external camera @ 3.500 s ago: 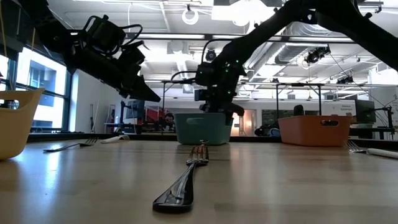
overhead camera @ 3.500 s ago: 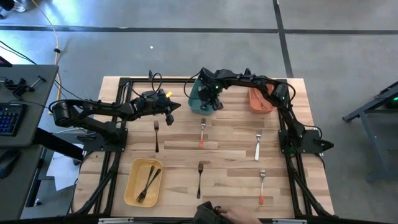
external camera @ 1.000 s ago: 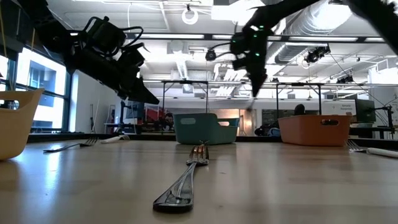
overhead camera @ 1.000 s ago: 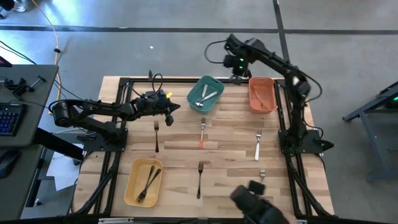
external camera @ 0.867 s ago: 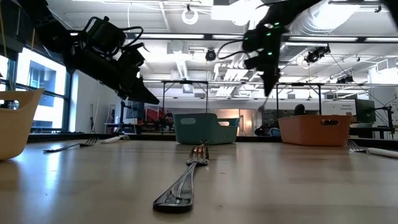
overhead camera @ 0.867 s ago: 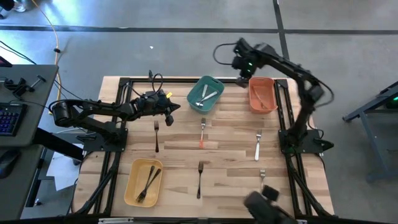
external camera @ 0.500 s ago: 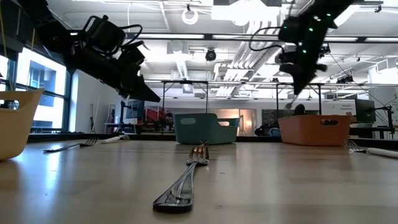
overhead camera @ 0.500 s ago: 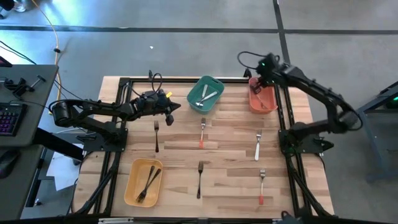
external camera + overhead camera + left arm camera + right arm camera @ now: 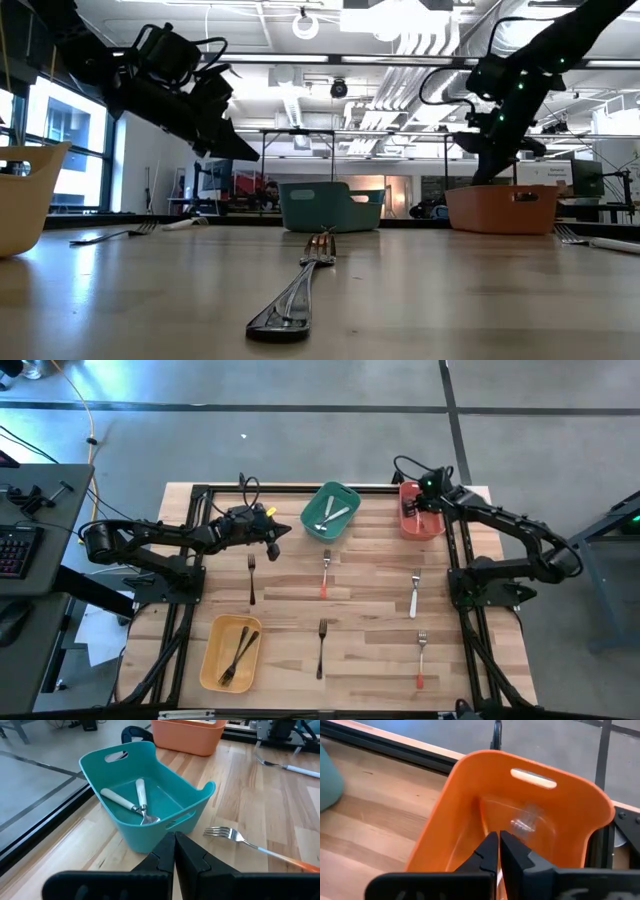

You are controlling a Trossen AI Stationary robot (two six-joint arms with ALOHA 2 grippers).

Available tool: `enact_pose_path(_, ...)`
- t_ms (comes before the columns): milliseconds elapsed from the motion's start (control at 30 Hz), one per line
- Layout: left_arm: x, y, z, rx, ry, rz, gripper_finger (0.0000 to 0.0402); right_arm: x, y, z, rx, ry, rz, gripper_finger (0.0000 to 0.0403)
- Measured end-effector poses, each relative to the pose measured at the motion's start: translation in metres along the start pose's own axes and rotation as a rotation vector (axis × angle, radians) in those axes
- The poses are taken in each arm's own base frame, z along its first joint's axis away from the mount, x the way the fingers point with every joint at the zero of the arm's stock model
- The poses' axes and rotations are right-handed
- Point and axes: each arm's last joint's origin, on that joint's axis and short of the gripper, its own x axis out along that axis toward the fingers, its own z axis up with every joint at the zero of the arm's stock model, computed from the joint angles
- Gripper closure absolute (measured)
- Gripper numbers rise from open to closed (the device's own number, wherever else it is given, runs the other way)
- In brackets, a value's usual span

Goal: Sort silverware by color (type)
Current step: Put the orange fork into the orange bin, then adjust the green bin

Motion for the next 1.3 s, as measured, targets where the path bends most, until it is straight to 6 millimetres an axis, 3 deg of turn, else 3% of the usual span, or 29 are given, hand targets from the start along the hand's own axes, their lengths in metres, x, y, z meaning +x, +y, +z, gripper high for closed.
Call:
enact_pose_path(300, 0.000, 0.000, 0.002, -0.010, -0.017, 0.001, 0.0401, 0.001, 0.000, -0.001, -0.037, -0.002, 0.004, 0.0391)
enact_pose_path(433, 0.000, 0.000, 0.002, -0.015, -0.017, 0.000, 0.0401, -0.007, 0.004, 0.014, -0.089, -0.042, 0.067, 0.0358)
enact_pose_path(533, 0.000, 0.000, 0.002, -0.015, -0.016, 0.000, 0.0401, -0.015, 0.018, 0.024, -0.170, -0.075, 0.245, 0.0337)
enact_pose_path(667, 0.000, 0.000, 0.001, -0.015, -0.015, 0.000, 0.0401, -0.019, 0.047, 0.024, -0.282, -0.116, 0.431, 0.0343)
enact_pose_path(833, 0.000, 0.000, 0.002, -0.015, -0.016, 0.000, 0.0401, 0.003, 0.085, 0.003, -0.415, -0.011, 0.502, 0.0393)
enact_pose_path(933, 0.000, 0.000, 0.002, -0.018, -0.016, -0.003, 0.0401, 0.025, 0.101, -0.003, -0.439, 0.035, 0.519, 0.0395)
enact_pose_path(1300, 0.000, -0.017, -0.002, -0.004, 0.026, -0.140, 0.0401, 0.091, 0.133, 0.047, -0.371, 0.104, 0.472, 0.0401)
